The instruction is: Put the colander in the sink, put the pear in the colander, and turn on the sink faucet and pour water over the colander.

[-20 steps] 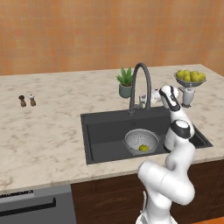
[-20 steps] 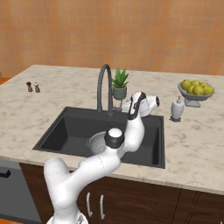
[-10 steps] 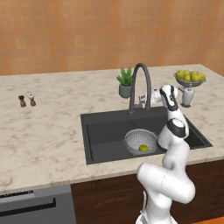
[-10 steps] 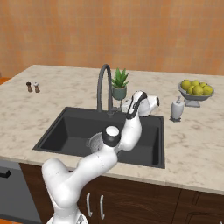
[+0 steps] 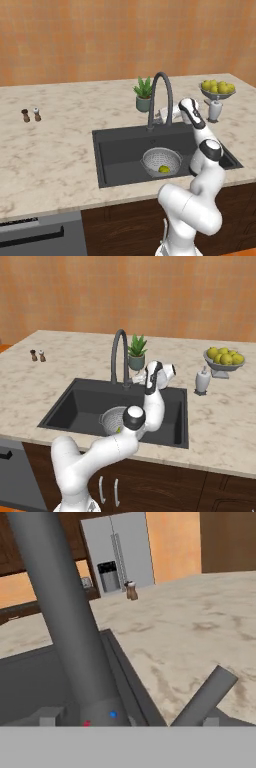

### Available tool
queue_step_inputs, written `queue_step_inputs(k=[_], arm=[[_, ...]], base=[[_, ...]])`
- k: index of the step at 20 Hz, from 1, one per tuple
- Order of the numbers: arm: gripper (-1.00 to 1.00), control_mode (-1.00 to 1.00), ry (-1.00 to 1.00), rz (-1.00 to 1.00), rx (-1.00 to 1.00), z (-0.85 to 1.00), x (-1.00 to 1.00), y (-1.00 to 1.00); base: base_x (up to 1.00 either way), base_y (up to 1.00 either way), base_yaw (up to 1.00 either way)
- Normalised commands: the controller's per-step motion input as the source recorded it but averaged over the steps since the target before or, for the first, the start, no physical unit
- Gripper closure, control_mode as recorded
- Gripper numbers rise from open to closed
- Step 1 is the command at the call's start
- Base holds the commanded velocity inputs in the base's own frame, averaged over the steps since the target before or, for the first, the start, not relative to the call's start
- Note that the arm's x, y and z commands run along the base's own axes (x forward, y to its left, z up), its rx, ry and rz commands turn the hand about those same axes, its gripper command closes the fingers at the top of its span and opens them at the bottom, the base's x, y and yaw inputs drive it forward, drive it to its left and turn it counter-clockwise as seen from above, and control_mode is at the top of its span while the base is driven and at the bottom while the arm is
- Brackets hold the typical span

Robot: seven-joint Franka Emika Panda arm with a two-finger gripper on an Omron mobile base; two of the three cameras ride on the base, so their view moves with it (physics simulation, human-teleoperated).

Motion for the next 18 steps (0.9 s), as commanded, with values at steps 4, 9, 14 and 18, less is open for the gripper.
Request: queue_step_inputs(k=[4, 9, 14, 18], arm=[[-1.00, -1.00, 0.00, 0.18, 0.08, -0.11, 0.16, -0.19], [-1.00, -1.00, 0.00, 0.12, 0.14, 0.00, 0.14, -0.87], [-1.00, -1.00, 0.01, 0.00, 0.01, 0.00, 0.29, -0.08], [-1.00, -1.00, 0.03, 0.00, -0.02, 0.00, 0.18, 0.42]], base=[[0.00, 0.00, 0.00], [0.00, 0.00, 0.00], [0.00, 0.00, 0.00], [0.00, 0.00, 0.00]])
